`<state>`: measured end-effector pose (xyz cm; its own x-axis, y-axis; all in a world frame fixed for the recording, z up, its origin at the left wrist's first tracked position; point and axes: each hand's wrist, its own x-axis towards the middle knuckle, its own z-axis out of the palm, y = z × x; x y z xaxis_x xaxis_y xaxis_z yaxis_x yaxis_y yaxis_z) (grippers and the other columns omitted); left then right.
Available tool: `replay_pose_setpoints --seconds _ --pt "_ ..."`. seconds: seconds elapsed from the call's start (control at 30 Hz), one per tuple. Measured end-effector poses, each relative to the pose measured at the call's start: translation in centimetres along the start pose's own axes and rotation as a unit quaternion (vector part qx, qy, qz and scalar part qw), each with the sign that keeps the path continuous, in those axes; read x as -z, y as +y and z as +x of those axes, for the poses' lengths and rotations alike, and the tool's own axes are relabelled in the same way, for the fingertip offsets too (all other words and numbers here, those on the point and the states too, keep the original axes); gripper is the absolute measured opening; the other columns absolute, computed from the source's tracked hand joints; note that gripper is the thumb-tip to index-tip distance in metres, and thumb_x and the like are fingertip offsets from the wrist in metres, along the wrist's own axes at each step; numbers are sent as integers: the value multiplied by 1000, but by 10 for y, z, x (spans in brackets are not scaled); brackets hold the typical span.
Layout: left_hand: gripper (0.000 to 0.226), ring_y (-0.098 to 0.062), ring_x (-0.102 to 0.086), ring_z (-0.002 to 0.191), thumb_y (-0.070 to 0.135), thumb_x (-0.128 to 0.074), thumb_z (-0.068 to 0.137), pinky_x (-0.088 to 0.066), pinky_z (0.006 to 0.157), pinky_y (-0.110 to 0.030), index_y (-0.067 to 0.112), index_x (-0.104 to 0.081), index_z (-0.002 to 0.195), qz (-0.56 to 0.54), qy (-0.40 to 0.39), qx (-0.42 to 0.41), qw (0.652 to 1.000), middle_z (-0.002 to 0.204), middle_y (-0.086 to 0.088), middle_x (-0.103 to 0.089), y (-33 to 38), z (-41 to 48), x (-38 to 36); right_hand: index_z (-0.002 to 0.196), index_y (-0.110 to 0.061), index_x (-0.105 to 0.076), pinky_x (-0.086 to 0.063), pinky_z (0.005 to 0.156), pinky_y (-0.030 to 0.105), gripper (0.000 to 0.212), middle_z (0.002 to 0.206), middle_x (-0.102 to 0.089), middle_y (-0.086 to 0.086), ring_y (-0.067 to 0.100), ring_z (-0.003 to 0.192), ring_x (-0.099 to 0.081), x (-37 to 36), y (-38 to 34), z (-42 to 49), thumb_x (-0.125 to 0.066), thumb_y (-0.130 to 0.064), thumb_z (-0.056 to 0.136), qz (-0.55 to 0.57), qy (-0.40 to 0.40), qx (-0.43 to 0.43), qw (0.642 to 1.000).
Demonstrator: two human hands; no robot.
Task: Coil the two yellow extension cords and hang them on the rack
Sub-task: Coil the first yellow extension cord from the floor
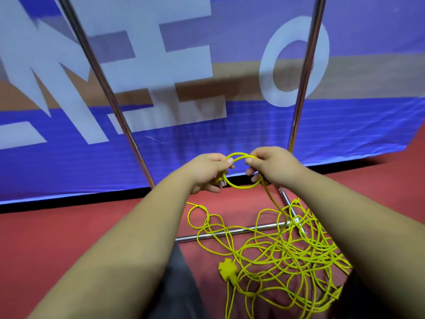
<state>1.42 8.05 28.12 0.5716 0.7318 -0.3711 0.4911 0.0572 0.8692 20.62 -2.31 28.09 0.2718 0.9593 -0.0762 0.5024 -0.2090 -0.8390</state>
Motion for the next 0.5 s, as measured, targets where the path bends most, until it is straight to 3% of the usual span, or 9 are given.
replay_pose_setpoints --seconds 0.07,0.13,0.23,0.3,0.43,0.5 --pt "30 -20 -61 82 40 -66 102 -62 82 -40 13 -76 108 -44 38 -6 998 107 -10 -70 -1 3 0 93 -17 -73 -57 62 33 21 84 -81 -3 16 70 -78 0 -2 7 -62 -28 106 -33 10 5 999" --pt "25 -18 -63 89 32 -66 102 -61 81 -32 10 -76 109 -70 73 -22 995 111 -14 -74 1 7 2 88 -20 -74 -53 62 27 22 80 -80 -9 6 68 -75 4 -5 12 -63 -33 103 -80 34 9 996" --pt "19 -20 -66 90 20 -66 102 -61 83 -30 5 -75 111 -118 100 -27 988 100 -11 -74 0 15 6 85 -19 -73 -50 60 27 25 76 -76 -4 13 73 -73 4 -4 13 -69 -40 98 -130 59 8 990" --pt "18 -22 -67 91 13 -63 103 -62 83 -30 5 -74 114 -164 92 -26 982 98 -9 -72 1 17 6 83 -16 -73 -56 67 32 36 74 -75 -1 17 75 -72 2 -2 16 -69 -49 98 -146 61 6 987" --pt "28 -26 -69 92 -4 -49 103 -62 75 -29 1 -67 124 -359 44 -17 932 102 -18 -74 10 19 10 89 -9 -77 -67 80 53 51 75 -78 4 24 70 -78 -3 4 27 -58 -54 104 55 28 -90 994" --pt "39 -24 -72 87 -11 -44 101 -62 69 -28 6 -63 130 -412 53 8 910 110 -21 -73 9 23 14 99 -4 -76 -65 85 54 58 77 -76 8 29 72 -77 -1 5 28 -52 -56 106 135 10 -131 982"
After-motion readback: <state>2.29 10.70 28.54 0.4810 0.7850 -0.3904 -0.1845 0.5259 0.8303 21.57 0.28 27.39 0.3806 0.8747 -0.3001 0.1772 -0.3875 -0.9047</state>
